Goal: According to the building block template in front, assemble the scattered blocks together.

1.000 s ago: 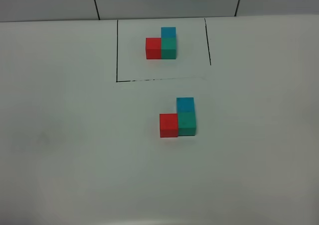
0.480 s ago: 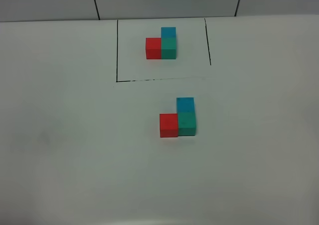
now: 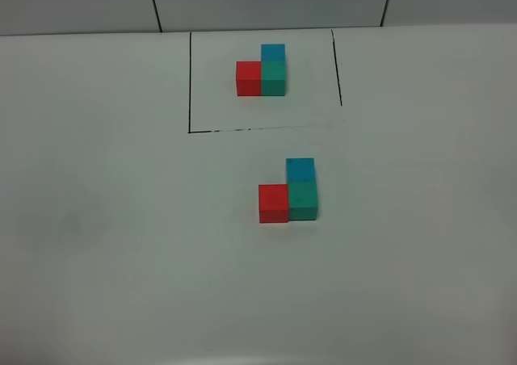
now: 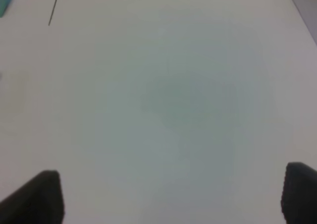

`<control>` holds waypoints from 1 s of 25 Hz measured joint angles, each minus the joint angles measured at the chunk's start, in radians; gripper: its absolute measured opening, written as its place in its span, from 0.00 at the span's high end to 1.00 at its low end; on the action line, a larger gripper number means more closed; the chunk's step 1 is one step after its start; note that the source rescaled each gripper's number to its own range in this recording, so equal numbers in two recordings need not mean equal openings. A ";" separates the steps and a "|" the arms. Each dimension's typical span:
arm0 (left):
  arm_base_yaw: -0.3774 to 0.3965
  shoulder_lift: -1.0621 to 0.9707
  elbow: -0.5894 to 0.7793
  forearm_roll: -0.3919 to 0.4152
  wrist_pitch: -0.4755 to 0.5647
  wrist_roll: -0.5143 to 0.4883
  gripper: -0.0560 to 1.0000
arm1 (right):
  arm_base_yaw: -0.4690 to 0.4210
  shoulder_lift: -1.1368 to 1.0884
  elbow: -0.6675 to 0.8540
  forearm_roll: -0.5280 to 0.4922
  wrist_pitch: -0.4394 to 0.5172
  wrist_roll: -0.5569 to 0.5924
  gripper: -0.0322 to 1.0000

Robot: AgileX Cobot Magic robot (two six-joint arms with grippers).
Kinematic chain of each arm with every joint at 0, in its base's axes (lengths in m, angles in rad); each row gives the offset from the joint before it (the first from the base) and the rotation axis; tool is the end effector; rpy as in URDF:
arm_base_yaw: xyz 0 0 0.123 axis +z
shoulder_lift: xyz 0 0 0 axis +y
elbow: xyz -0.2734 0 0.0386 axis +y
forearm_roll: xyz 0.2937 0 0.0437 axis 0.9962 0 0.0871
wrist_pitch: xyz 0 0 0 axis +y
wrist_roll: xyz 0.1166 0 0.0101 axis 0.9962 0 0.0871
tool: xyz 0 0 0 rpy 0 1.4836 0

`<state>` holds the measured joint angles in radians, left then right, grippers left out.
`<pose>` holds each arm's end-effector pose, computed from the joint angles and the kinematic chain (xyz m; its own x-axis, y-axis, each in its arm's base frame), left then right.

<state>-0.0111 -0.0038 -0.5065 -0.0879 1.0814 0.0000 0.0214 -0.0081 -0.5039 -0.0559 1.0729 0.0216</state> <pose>0.0646 -0.0098 0.2879 -0.4667 -0.0361 -0.8837 0.0604 0.9955 -0.0726 0.0650 -0.0044 0.2880 -0.4556 -0.0149 -0.8901 0.0200 0.9994 -0.0269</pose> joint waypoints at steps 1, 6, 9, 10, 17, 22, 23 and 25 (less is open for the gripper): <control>0.000 0.000 0.000 0.000 0.000 0.000 0.23 | 0.000 0.000 0.000 0.007 0.000 -0.008 0.09; 0.000 0.000 0.000 0.000 0.000 0.000 0.23 | 0.000 0.000 0.000 0.026 0.000 -0.033 0.09; 0.000 0.000 0.000 0.000 0.000 0.000 0.23 | 0.000 0.000 0.000 0.028 0.000 -0.033 0.09; 0.000 0.000 0.000 0.000 0.000 0.000 0.23 | 0.000 0.000 0.000 0.028 0.000 -0.033 0.09; 0.000 0.000 0.000 0.000 0.000 0.000 0.23 | 0.000 0.000 0.000 0.029 0.000 -0.033 0.09; 0.000 0.000 0.000 0.000 0.000 0.000 0.23 | 0.000 0.000 0.000 0.029 0.000 -0.033 0.09; 0.000 0.000 0.000 0.000 0.000 0.000 0.23 | 0.000 0.000 0.000 0.029 0.000 -0.033 0.09; 0.000 0.000 0.000 0.000 0.000 0.000 0.23 | 0.000 0.000 0.000 0.029 0.000 -0.033 0.09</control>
<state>-0.0111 -0.0038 -0.5065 -0.0879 1.0814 0.0000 0.0214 -0.0081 -0.5039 -0.0271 1.0729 -0.0112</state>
